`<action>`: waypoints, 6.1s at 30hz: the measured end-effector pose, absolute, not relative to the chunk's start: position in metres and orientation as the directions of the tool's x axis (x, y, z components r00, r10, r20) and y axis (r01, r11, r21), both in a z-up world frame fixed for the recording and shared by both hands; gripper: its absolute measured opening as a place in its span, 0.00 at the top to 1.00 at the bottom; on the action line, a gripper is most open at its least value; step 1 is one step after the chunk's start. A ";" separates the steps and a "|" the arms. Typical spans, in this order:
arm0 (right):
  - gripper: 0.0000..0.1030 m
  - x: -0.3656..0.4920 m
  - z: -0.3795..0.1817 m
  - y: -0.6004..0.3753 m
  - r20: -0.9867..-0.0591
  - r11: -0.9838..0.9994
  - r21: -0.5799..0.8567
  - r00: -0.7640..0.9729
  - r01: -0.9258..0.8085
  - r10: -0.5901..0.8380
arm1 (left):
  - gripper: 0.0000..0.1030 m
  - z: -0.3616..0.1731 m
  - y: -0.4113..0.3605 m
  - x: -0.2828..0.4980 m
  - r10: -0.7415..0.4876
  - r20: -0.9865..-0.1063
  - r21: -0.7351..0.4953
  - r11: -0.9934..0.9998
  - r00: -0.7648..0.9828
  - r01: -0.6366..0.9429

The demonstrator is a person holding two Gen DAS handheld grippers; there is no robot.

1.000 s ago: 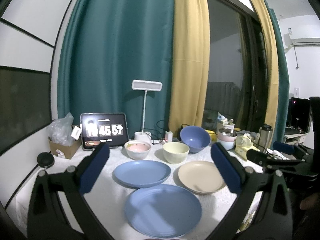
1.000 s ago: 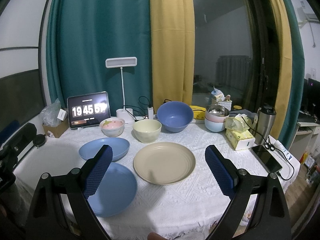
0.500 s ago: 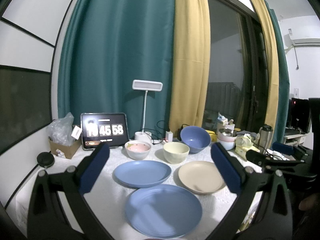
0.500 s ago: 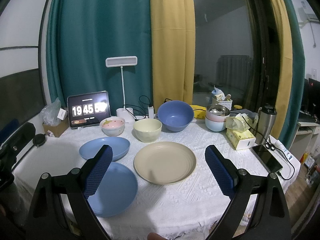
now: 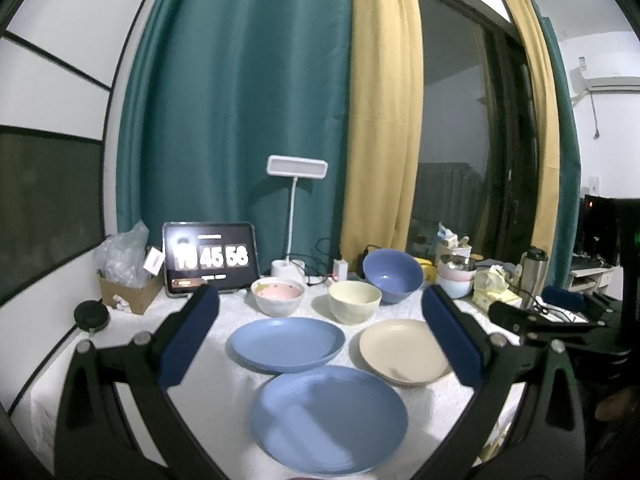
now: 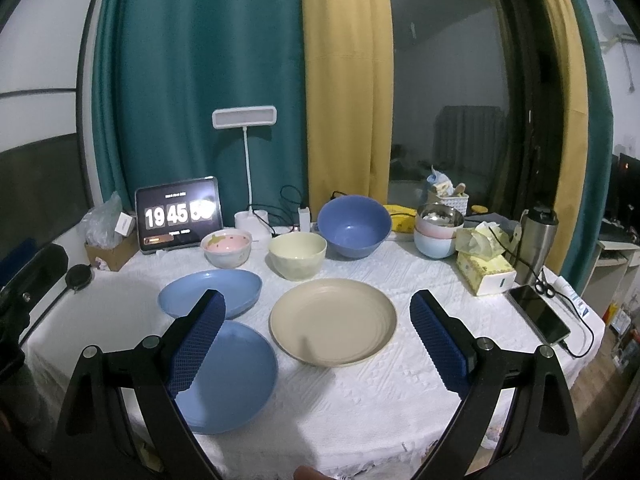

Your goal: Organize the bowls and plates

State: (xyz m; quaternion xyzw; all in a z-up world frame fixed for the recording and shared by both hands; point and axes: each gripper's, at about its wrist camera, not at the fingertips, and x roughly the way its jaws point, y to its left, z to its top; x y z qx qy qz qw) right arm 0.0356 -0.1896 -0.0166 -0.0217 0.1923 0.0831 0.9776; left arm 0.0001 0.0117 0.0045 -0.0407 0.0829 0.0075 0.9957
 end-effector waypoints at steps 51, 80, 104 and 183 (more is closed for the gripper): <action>0.39 0.251 -0.108 -0.091 -0.693 0.936 0.042 0.664 -0.350 0.279 | 0.18 -0.119 0.115 0.206 0.060 -0.587 -0.176 0.964 0.807 -0.200; 0.71 0.292 -0.149 -0.060 -0.799 0.905 0.090 0.513 -0.416 0.315 | 0.60 -0.166 0.128 0.251 0.013 -0.757 -0.196 0.949 0.653 -0.247; 0.72 0.255 -0.117 -0.081 -0.748 0.914 0.069 0.585 -0.400 0.313 | 0.63 -0.139 0.107 0.221 0.024 -0.713 -0.173 0.963 0.700 -0.209; 0.72 0.257 -0.141 -0.286 -0.739 0.977 0.162 0.639 -0.140 0.214 | 0.62 -0.154 -0.093 0.264 -0.084 -0.803 -0.054 0.996 0.589 0.068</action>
